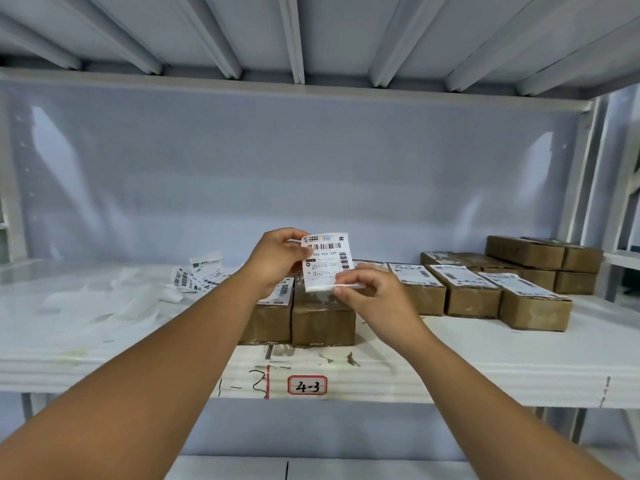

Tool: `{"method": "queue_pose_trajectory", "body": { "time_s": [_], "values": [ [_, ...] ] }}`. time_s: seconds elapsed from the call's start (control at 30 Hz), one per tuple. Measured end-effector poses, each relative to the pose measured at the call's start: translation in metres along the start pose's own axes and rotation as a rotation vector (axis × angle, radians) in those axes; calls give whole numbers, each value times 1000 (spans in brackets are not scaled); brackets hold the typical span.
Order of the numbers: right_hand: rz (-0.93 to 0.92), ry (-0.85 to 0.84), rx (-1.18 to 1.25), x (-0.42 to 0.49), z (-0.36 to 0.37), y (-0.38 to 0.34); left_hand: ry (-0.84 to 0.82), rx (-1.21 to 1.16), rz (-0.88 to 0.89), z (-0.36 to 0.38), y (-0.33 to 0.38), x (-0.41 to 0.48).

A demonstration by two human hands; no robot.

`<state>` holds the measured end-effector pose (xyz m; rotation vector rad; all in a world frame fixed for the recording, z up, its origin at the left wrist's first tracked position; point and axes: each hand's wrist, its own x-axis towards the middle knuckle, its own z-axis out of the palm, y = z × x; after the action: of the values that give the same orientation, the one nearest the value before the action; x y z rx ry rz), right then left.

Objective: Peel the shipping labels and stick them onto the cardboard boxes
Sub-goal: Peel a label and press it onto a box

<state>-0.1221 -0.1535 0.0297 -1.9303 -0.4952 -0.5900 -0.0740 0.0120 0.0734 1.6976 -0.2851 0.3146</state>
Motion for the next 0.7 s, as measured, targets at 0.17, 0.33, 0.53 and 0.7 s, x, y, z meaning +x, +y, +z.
{"method": "queue_pose_trajectory", "body": {
  "time_s": [0.17,0.33,0.53,0.7],
  "values": [
    [-14,23,43,6,8,18,-13,-2,-49,-3,-19,17],
    [-33,-3,114,6,17,28,-34,-42,-101,-4,-31,22],
    [-34,-24,151,2,20,27,-72,-50,-163,-5,-34,23],
    [-29,-47,157,0,18,25,-70,-71,-163,-4,-34,22]
  ]
}}
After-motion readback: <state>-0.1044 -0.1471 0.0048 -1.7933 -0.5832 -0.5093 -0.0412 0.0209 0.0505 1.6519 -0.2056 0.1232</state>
